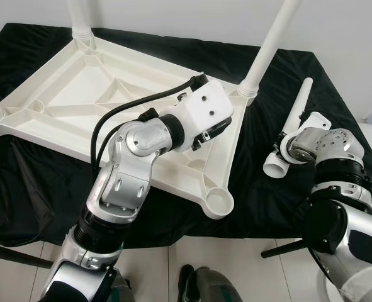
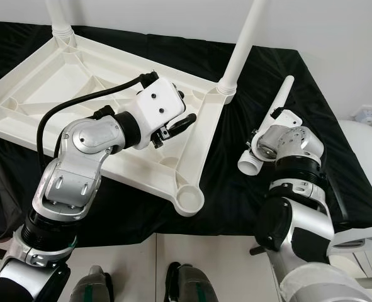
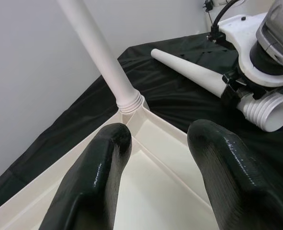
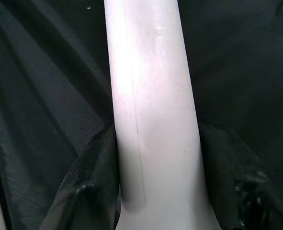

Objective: Building children table

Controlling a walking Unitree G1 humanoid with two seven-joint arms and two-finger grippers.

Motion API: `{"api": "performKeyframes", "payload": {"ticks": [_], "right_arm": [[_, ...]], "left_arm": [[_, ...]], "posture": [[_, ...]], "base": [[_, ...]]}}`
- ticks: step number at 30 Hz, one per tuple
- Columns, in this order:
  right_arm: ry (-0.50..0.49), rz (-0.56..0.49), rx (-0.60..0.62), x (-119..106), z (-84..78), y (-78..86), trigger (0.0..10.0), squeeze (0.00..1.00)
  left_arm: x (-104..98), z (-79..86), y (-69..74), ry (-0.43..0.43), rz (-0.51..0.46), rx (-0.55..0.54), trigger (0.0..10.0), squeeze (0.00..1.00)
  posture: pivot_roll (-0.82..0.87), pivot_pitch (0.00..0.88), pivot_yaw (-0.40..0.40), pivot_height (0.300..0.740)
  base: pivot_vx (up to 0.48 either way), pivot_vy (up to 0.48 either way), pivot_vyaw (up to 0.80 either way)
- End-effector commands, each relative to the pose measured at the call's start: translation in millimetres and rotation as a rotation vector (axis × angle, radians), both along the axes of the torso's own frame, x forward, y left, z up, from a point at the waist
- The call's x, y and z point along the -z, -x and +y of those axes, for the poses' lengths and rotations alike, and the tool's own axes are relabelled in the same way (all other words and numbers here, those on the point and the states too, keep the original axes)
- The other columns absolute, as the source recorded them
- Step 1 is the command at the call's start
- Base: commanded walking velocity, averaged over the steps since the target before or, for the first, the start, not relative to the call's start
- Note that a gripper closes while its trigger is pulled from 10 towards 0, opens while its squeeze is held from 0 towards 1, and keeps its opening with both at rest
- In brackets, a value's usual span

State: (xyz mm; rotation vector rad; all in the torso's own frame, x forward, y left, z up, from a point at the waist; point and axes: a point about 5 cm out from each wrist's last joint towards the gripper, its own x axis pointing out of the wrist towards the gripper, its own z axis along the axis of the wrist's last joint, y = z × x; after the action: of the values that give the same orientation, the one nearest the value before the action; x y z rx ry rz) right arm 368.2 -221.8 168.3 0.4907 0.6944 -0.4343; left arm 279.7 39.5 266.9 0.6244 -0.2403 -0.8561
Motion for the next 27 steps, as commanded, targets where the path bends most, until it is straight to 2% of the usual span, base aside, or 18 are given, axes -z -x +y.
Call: {"api": "performKeyframes", "payload": {"ticks": [1, 2, 3, 4, 6, 7, 8, 9, 10, 11, 12, 15, 17, 24, 25, 26, 27], "right_arm": [[-0.033, 0.004, -0.018, 16.2, 4.0, 4.3, 10.0, 0.0], [-0.005, -0.102, -0.008, 9.0, 3.6, 2.0, 10.0, 0.0], [-0.005, -0.102, -0.008, 9.0, 3.6, 2.0, 10.0, 0.0], [0.032, -0.204, 0.012, 2.4, 2.4, 0.7, 10.0, 0.0], [0.032, -0.204, 0.012, 2.4, 2.4, 0.7, 10.0, 0.0], [0.106, -0.305, 0.024, -4.3, -0.2, 0.0, 10.0, 0.0], [0.106, -0.305, 0.024, -4.3, -0.2, 0.0, 10.0, 0.0], [0.185, -0.448, 0.036, -11.5, -2.7, 0.2, 10.0, 0.0], [0.185, -0.448, 0.036, -11.5, -2.7, 0.2, 10.0, 0.0], [0.3, -0.532, 0.028, -16.2, -4.3, 1.6, 10.0, 0.0], [0.337, -0.57, 0.033, -15.5, -4.6, 2.7, 10.0, 0.0], [0.33, -0.574, 0.047, -12.6, -5.4, 3.2, 10.0, 0.0], [0.279, -0.569, 0.078, -8.2, -7.4, 3.0, 10.0, 0.0], [0.293, -0.614, 0.072, -11.9, -6.7, 2.8, 10.0, 0.0], [0.307, -0.698, 0.057, -17.7, -4.4, 4.7, 10.0, 0.0], [0.307, -0.698, 0.057, -17.7, -4.4, 4.7, 10.0, 0.0], [0.303, -0.751, 0.047, -21.2, -3.6, 6.4, 10.0, 0.0]], "left_arm": [[-6.9, 1.7, -4.8, 0.04, -0.067, -0.091, 10.0, 0.0], [-7.7, 3.7, -7.1, 0.048, -0.068, -0.101, 10.0, 0.0], [-7.7, 3.7, -7.1, 0.048, -0.068, -0.101, 10.0, 0.0], [-8.6, 5.5, -9.5, 0.067, -0.06, -0.11, 10.0, 0.0], [-8.6, 5.5, -9.5, 0.067, -0.06, -0.11, 10.0, 0.0], [-9.6, 7.8, -12.6, 0.096, -0.042, -0.121, 10.0, 0.0], [-9.6, 7.8, -12.6, 0.096, -0.042, -0.121, 10.0, 0.0], [-10.1, 11.5, -16.6, 0.132, -0.015, -0.131, 10.0, 0.0], [-10.1, 11.5, -16.6, 0.132, -0.015, -0.131, 10.0, 0.0], [-9.7, 14.7, -20.1, 0.149, 0.001, -0.143, 10.0, 0.0], [-9.3, 17.6, -23.2, 0.171, 0.019, -0.148, 10.0, 0.0], [-9.0, 19.3, -25.0, 0.186, 0.031, -0.151, 10.0, 0.0], [-9.0, 20.3, -25.7, 0.198, 0.043, -0.146, 10.0, 0.0], [-10.0, 21.1, -25.2, 0.199, 0.04, -0.141, 10.0, 0.0], [-9.2, 22.6, -27.2, 0.222, 0.054, -0.149, 10.0, 0.0], [-9.2, 22.6, -27.2, 0.222, 0.054, -0.149, 10.0, 0.0], [-9.0, 23.2, -27.9, 0.236, 0.061, -0.153, 10.0, 0.0]], "posture": [[0.03, 0.136, -0.116, 0.74], [0.03, 0.133, -0.116, 0.74], [0.03, 0.133, -0.116, 0.74], [0.03, 0.132, -0.116, 0.74], [0.03, 0.132, -0.116, 0.74], [0.03, 0.13, -0.116, 0.74], [0.03, 0.13, -0.116, 0.74], [0.03, 0.129, -0.115, 0.74], [0.03, 0.129, -0.115, 0.74], [0.03, 0.125, -0.114, 0.74], [0.03, 0.121, -0.112, 0.74], [0.03, 0.12, -0.112, 0.74], [0.04, 0.112, -0.11, 0.74], [0.04, 0.104, -0.11, 0.74], [0.05, 0.093, -0.112, 0.74], [0.05, 0.093, -0.112, 0.74], [0.05, 0.093, -0.112, 0.74]], "base": [[0.0, 0.0, 0.0], [0.0, 0.0, 0.0], [0.0, 0.0, 0.0], [0.0, 0.0, 0.0], [0.0, 0.0, 0.0], [0.0, 0.0, 0.0], [0.0, 0.0, 0.0], [0.0, 0.0, 0.0], [0.0, 0.0, 0.0], [0.0, 0.0, 0.0], [0.0, 0.0, 0.0], [0.0, 0.0, 0.0], [0.0, 0.0, 0.0], [0.0, 0.0, 0.0], [0.0, 0.0, 0.0], [0.0, 0.0, 0.0], [0.0, 0.0, 0.0]]}}
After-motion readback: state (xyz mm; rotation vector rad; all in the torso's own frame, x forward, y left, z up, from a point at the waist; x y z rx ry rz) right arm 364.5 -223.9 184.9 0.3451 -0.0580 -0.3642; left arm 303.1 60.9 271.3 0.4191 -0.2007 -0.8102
